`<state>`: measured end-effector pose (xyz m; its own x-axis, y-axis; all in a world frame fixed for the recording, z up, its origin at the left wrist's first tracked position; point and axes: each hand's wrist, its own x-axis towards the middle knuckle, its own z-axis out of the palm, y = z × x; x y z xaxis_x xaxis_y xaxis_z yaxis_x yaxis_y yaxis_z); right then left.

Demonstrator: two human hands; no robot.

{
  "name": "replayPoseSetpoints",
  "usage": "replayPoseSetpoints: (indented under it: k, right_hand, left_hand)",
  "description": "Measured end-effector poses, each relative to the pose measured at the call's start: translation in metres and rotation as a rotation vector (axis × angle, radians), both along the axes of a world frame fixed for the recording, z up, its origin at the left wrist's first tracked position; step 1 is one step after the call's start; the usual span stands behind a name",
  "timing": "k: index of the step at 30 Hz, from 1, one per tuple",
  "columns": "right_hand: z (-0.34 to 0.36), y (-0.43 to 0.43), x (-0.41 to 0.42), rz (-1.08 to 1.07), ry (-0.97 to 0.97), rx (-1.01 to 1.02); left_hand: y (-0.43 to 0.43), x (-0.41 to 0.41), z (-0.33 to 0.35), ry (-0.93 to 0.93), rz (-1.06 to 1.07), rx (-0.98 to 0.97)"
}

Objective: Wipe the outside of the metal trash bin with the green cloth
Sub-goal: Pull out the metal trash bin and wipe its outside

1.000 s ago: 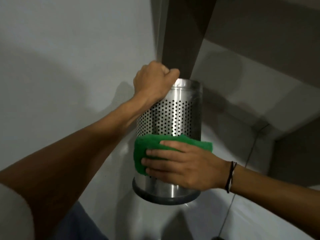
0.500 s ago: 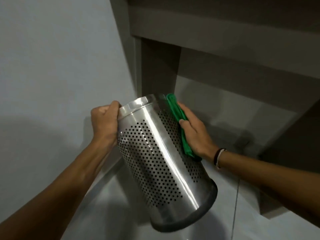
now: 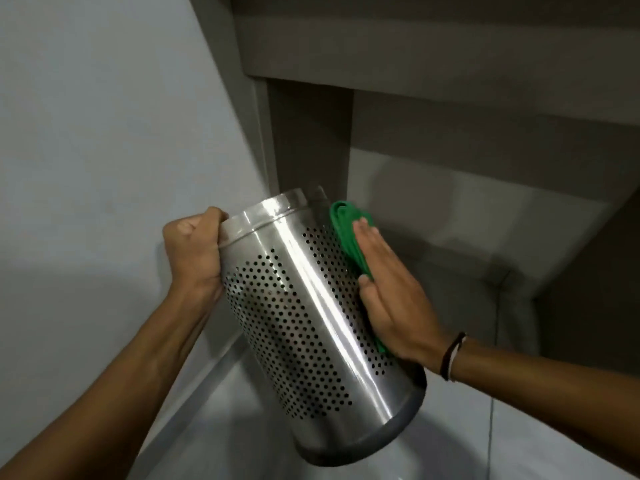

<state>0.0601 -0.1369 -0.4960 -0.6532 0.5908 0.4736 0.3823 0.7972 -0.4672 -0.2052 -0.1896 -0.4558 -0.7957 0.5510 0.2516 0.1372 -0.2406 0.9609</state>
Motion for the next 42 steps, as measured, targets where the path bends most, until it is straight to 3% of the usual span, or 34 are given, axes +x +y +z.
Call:
replayPoseSetpoints:
  k: [1, 6, 8, 12, 15, 18, 23, 25, 27, 29, 32, 34, 36, 40, 42]
  right_hand:
    - [-0.001, -0.002, 0.0, -0.004, 0.051, -0.092]
    - [-0.003, -0.033, 0.001, 0.12, 0.1, -0.001]
    - [-0.004, -0.024, 0.001, 0.115, 0.139, -0.075]
    - [-0.004, 0.011, -0.007, -0.028, 0.354, -0.679]
    - [-0.012, 0.022, 0.0, -0.022, 0.288, -1.19]
    - [-0.02, 0.013, 0.006, -0.074, 0.301, -1.35]
    - [-0.009, 0.015, -0.012, -0.321, 0.504, -1.147]
    - [0.006, 0.014, -0.02, -0.281, 0.555, -0.892]
    - [0.017, 0.003, -0.033, -0.185, 0.539, -0.505]
    - [0.018, -0.017, -0.048, -0.033, 0.4, -0.165]
    - [0.015, -0.031, -0.052, 0.154, 0.028, 0.397]
    - [0.017, -0.026, -0.047, 0.269, -0.148, 0.648]
    - [0.016, -0.014, -0.046, 0.249, -0.162, 0.596]
    - [0.016, -0.008, -0.052, 0.011, 0.023, 0.015]
    - [0.015, -0.024, -0.055, 0.048, 0.016, 0.114]
  left_hand:
    - [0.0, -0.002, 0.002, -0.016, 0.013, 0.011]
    - [-0.006, -0.007, 0.001, -0.071, 0.011, 0.046]
    - [-0.004, -0.004, 0.003, -0.049, 0.018, 0.037]
    - [-0.006, 0.002, 0.003, -0.004, 0.008, 0.031]
    - [-0.009, 0.003, 0.005, 0.005, -0.013, 0.065]
    - [-0.009, 0.008, 0.01, 0.071, -0.033, 0.036]
    - [-0.009, 0.009, 0.012, 0.192, 0.023, -0.041]
    - [-0.012, 0.013, 0.012, 0.25, 0.057, -0.08]
    - [-0.015, 0.018, 0.013, 0.293, 0.097, -0.125]
    - [-0.016, 0.018, 0.015, 0.304, 0.161, -0.161]
    - [-0.017, 0.017, 0.017, 0.33, 0.178, -0.161]
    - [-0.019, 0.018, 0.014, 0.346, 0.155, -0.161]
    - [-0.02, 0.018, 0.011, 0.375, 0.155, -0.196]
    - [-0.023, 0.022, 0.011, 0.357, 0.19, -0.225]
    - [-0.021, 0.018, 0.011, 0.334, 0.178, -0.206]
